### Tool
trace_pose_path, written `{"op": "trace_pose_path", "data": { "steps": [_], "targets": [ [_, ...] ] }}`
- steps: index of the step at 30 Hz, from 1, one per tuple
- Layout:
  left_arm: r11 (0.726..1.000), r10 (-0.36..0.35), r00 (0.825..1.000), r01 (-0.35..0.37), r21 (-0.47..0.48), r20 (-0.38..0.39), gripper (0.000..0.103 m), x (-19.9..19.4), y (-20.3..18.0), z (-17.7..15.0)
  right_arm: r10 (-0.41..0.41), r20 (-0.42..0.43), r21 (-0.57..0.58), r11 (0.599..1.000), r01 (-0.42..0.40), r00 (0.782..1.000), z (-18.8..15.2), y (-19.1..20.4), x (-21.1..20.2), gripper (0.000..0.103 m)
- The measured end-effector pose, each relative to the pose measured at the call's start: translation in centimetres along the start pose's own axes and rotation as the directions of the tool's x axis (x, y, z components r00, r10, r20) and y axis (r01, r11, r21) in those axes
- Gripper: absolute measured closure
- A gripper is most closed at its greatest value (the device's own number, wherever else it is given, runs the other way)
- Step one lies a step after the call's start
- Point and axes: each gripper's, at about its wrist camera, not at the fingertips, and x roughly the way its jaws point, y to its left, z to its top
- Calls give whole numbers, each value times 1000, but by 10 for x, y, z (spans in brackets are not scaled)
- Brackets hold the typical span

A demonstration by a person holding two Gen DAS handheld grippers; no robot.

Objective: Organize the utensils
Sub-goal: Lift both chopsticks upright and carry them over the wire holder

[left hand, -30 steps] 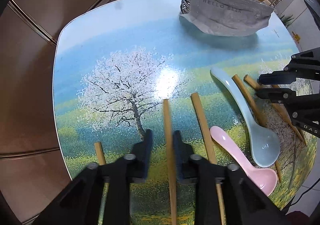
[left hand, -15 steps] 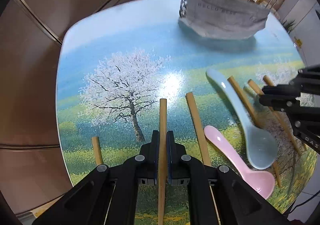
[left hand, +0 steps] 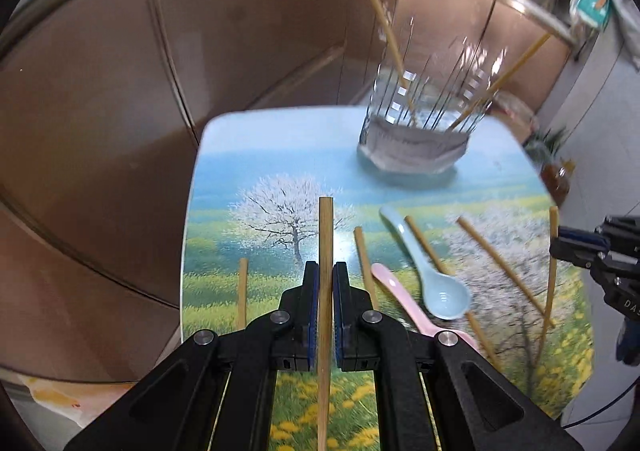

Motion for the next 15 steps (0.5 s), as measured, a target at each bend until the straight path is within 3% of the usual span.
{"op": "trace_pose_path", "data": {
  "steps": [9,15],
  "targets": [
    [999,-26,992,31,-39,122,97,-66,-4,-17,-26,130,9,1000,25,991,-16,25,-75,96],
    [995,-66,972,82,-60,227,97,-108,-13,-6,-44,224,3,999,45,974,-4,36,-111,96]
  ]
}}
